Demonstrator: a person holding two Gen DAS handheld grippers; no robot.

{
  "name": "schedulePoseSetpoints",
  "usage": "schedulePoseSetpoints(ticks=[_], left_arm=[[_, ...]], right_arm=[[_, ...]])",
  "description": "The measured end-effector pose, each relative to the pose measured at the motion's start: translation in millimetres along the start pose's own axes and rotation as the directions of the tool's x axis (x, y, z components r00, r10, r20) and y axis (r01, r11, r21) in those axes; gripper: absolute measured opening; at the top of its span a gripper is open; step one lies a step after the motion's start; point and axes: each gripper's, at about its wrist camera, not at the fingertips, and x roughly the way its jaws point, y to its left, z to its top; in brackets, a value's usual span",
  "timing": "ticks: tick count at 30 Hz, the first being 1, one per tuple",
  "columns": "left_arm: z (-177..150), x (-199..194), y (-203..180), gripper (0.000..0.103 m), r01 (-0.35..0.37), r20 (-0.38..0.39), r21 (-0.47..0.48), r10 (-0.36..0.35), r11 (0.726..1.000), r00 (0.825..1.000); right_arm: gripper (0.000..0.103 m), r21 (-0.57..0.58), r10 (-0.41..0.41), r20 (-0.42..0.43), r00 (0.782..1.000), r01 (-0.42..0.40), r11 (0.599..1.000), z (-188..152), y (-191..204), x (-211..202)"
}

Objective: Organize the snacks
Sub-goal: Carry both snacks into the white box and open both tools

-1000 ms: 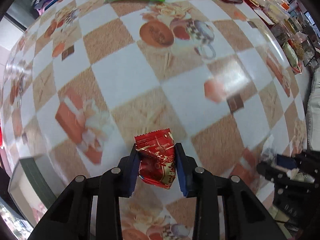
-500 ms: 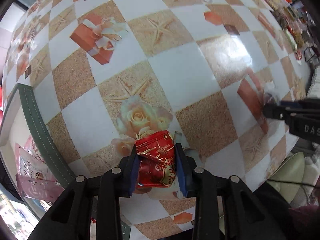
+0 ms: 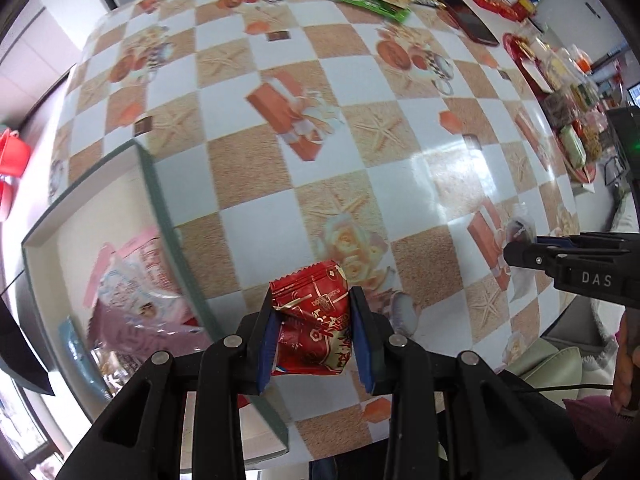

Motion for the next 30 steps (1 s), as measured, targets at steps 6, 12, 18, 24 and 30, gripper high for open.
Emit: schedulePoseSetpoints(ticks=[6, 12, 18, 24, 30], left_arm=[[-19.2, -9.3, 16.8, 0.036, -0.023, 0.046, -0.096, 0.027, 0.995, 0.999], [-25.2, -11.6, 40.3, 0.036, -0.032, 0.075, -0.189, 0.046, 0.981, 0.996], [-36.5, -20.2, 70.6, 0.036, -0.045, 0.093, -0.266, 0.072, 0.963, 0.993], [-51.5, -26.5, 101.7, 0.036, -0.062, 0.099, -0.337, 0.1, 0.94, 0.99], [-68.8, -29.8, 134.5, 0.036, -0.069, 0.091, -0.406, 0.116, 0.911, 0.989]], right_arm=[[0.03, -0.115, -0.008, 0.004, 1.0, 0.009, 0.993, 6.5, 46.5, 0.1], [0.03, -0.228, -0.02, 0.013, 1.0, 0.022, 0.974, 11.5, 74.0, 6.4], [0.03, -0.324, -0.029, 0.016, 0.999, 0.032, 0.945, 18.3, 115.1, 8.1], [0.03, -0.425, -0.028, 0.012, 1.0, 0.031, 0.905, 23.0, 164.8, 9.4], [0.03, -0.518, -0.017, -0.002, 1.0, 0.013, 0.855, 21.5, 219.0, 13.8]])
